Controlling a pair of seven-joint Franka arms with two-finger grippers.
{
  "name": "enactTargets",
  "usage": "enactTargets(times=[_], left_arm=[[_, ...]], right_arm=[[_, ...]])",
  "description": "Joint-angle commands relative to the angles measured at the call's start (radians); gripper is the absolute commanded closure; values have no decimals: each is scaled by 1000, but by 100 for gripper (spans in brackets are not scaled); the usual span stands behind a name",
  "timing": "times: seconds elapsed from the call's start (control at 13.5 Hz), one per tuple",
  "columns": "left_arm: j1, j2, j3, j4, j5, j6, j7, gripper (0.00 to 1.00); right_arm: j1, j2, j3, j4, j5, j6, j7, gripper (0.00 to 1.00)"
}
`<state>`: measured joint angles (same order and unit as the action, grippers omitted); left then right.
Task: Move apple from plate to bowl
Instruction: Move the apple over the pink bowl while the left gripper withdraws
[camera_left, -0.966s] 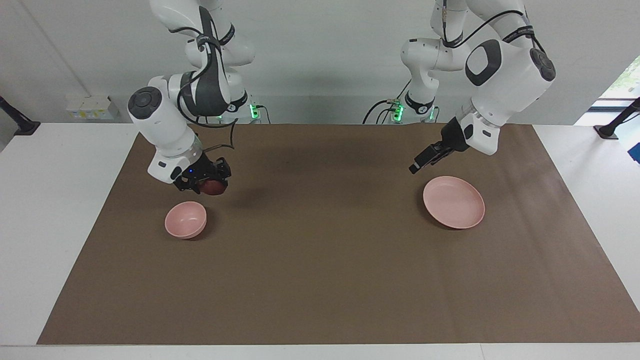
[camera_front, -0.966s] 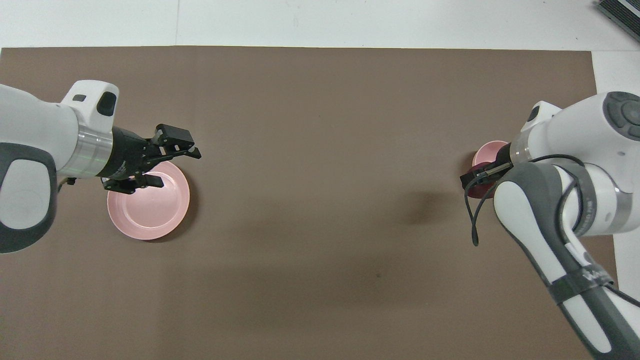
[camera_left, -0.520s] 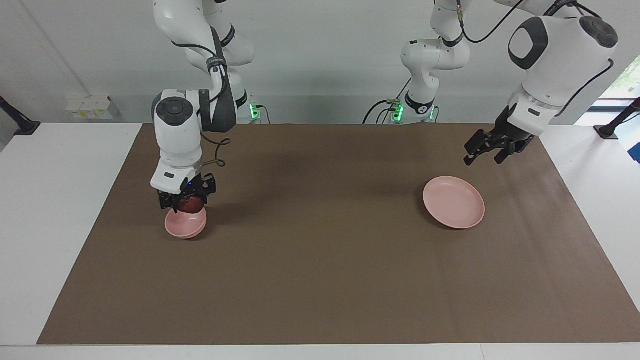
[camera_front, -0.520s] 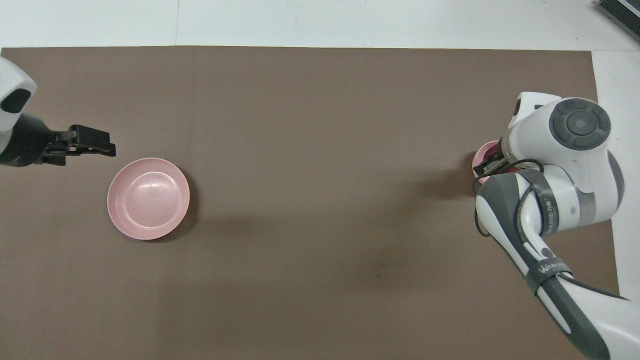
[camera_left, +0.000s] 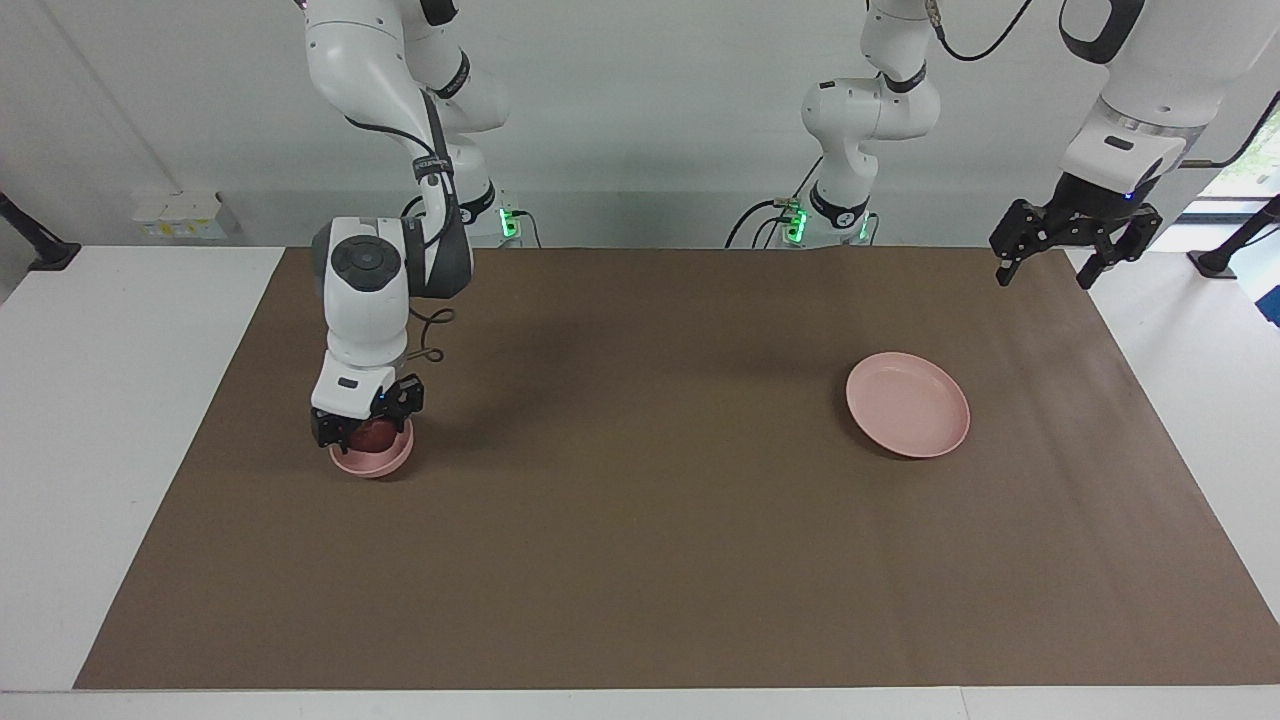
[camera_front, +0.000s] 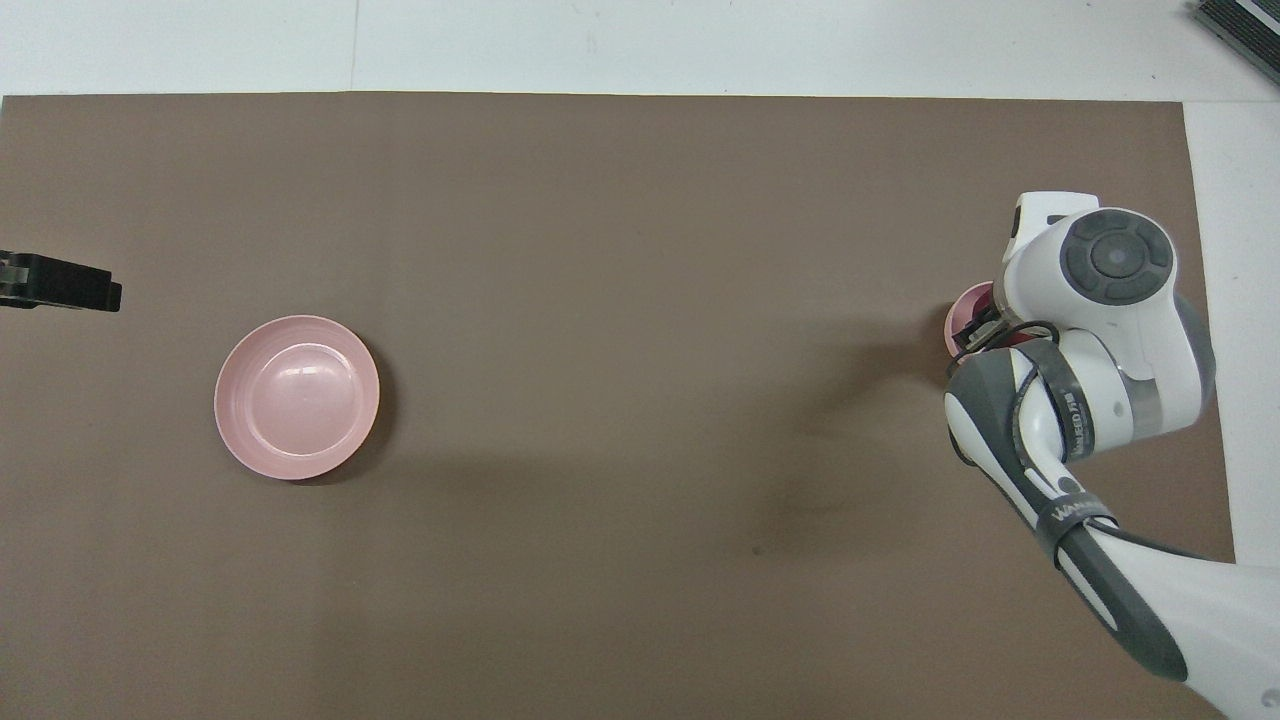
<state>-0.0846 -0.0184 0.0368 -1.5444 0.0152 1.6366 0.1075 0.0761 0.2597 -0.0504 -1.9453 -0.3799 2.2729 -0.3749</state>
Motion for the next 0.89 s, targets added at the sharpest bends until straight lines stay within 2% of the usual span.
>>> enactTargets(times=[0.0,0.37,0.82], left_arm=[[-9,-8,-6,13,19,-46,9,0],[-9,-18,-3,12,3,-133,6,0],[-11,-29,-3,6,0,-156,5,0]], right_arm=[[-30,-1,7,-17,-25,40,-27,100],[-35,15,9,-18,-7,33,4,100],[-24,15,11,-30,-4,16,44,100]])
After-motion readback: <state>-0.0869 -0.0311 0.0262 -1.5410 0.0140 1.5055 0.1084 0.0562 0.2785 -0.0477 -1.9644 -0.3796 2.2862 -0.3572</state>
